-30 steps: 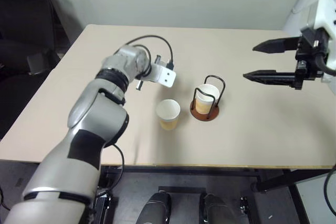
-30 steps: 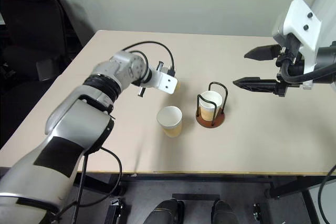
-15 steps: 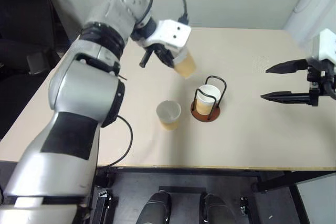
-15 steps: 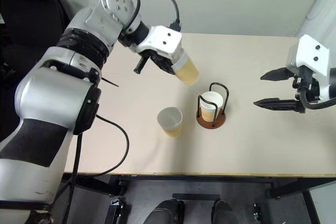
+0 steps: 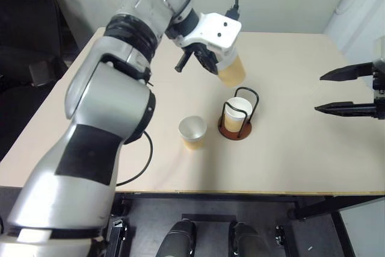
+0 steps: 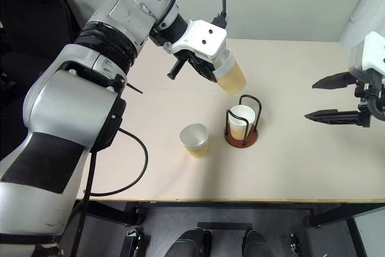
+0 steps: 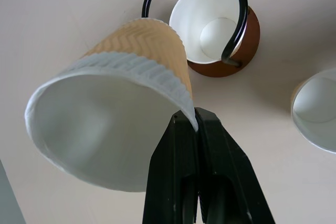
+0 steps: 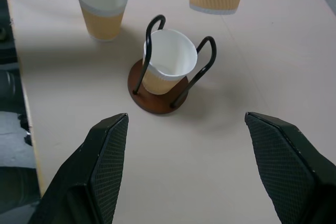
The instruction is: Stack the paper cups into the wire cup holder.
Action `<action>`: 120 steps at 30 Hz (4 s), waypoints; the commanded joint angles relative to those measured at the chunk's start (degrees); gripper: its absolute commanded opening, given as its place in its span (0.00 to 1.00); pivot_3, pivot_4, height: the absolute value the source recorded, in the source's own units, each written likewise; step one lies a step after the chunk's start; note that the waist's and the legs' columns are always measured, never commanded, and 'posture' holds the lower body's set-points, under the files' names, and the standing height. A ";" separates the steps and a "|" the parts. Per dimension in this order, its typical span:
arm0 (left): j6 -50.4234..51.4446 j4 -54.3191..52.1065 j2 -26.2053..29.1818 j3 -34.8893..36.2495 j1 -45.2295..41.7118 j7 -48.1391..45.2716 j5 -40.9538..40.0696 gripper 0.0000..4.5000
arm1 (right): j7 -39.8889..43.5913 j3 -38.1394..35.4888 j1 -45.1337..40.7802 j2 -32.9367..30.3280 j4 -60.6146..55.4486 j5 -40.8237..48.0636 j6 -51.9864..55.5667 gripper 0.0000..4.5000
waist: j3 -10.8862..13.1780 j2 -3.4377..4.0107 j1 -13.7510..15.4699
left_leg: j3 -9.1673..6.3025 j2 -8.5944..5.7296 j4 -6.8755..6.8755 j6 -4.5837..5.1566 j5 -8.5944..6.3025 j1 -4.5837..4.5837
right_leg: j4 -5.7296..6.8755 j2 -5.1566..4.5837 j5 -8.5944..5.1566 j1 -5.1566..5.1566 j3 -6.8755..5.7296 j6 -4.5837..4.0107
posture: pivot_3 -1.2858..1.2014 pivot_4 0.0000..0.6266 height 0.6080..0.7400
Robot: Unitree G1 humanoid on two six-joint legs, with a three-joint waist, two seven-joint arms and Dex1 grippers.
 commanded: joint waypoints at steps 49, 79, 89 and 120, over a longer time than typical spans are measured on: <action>-9.67 -4.78 -2.69 -20.50 3.20 -1.99 -11.98 0.01 | -0.71 -8.18 -5.16 -8.61 0.34 5.26 5.89 0.80 | 0.00 0.09 0.43 | -0.06 -0.09 0.79 0.26 -0.40 0.03 | 0.00 0.01 -0.33 0.51 -0.08 0.13 | 0.52 0.24 1.00; -0.65 -7.14 7.63 -18.24 5.38 -1.99 -15.61 0.99 | 0.27 -6.32 -3.60 -8.66 1.00 5.44 3.49 0.80 | -0.02 0.20 0.45 | -0.14 -0.03 0.78 0.21 -0.53 0.14 | 0.02 -0.03 -0.47 0.54 0.02 0.06 | 0.52 0.24 1.00; 1.04 -12.69 7.55 -24.47 7.89 -1.99 -22.49 0.99 | -0.36 -2.44 -8.50 -6.02 0.05 8.17 5.30 0.80 | -0.01 0.20 0.60 | -0.11 -0.07 0.79 0.22 -0.55 0.06 | 0.01 0.01 -0.46 0.52 -0.08 0.04 | 0.52 0.24 1.00; 3.16 -19.35 8.92 -39.39 10.91 -1.99 -33.25 0.99 | -10.15 -4.93 -16.82 -1.05 -8.75 26.42 21.48 0.80 | 0.00 0.26 0.65 | -0.23 -0.07 0.79 0.07 -0.51 0.09 | 0.02 0.01 -0.48 0.55 -0.17 -0.04 | 0.52 0.24 1.00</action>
